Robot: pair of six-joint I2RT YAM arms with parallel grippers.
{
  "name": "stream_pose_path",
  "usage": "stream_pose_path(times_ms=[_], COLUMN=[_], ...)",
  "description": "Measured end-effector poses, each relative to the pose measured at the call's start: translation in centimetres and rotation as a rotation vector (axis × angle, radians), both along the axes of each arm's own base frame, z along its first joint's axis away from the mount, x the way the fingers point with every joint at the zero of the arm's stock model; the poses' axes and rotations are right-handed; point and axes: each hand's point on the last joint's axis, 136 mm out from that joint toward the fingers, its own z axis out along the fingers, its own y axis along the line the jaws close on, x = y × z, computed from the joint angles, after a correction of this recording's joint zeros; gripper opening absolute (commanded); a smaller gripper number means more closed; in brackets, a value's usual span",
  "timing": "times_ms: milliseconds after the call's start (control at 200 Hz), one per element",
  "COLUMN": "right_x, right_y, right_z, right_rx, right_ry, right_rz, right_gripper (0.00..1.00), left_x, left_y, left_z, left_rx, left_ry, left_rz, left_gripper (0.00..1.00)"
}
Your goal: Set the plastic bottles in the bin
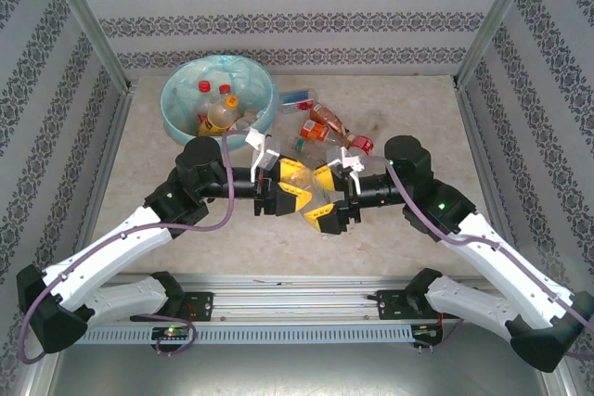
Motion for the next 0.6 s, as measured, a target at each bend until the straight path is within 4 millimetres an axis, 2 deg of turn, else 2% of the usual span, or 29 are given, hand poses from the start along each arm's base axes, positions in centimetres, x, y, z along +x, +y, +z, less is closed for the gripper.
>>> stream_pose_path(times_ms=[95, 145, 205, 285, 390, 505, 600], right_x=[1.7, 2.9, 4.2, 5.7, 6.8, 7.5, 7.8], right_y=[-0.8, -1.6, -2.7, -4.5, -6.5, -7.9, -8.5], right_z=[0.4, 0.6, 0.9, 1.6, 1.9, 1.7, 1.2], right_rx=[-0.011, -0.020, -0.029, -0.034, -0.041, -0.058, -0.082], right_ry=[-0.045, -0.075, -0.107, -0.150, -0.186, -0.199, -0.195], right_rz=[-0.140, -0.234, -0.349, -0.496, -0.631, -0.715, -0.751], right_gripper=[0.98, 0.98, 0.98, 0.98, 0.98, 0.98, 0.98], left_x=[1.3, 2.4, 3.9, 6.1, 8.1, 10.2, 12.6], left_y=[0.8, 1.6, 3.2, 6.7, 11.9, 16.5, 19.4], left_z=[1.1, 2.8, 5.9, 11.1, 17.0, 20.6, 21.6], left_rx=[0.016, 0.017, 0.005, -0.029, -0.062, -0.016, 0.074], left_ry=[-0.045, -0.090, -0.160, -0.261, -0.365, -0.447, -0.484], left_rz=[0.112, 0.206, 0.351, 0.593, 0.891, 1.148, 1.315], left_gripper=[0.36, 0.30, 0.24, 0.17, 0.17, 0.17, 0.17])
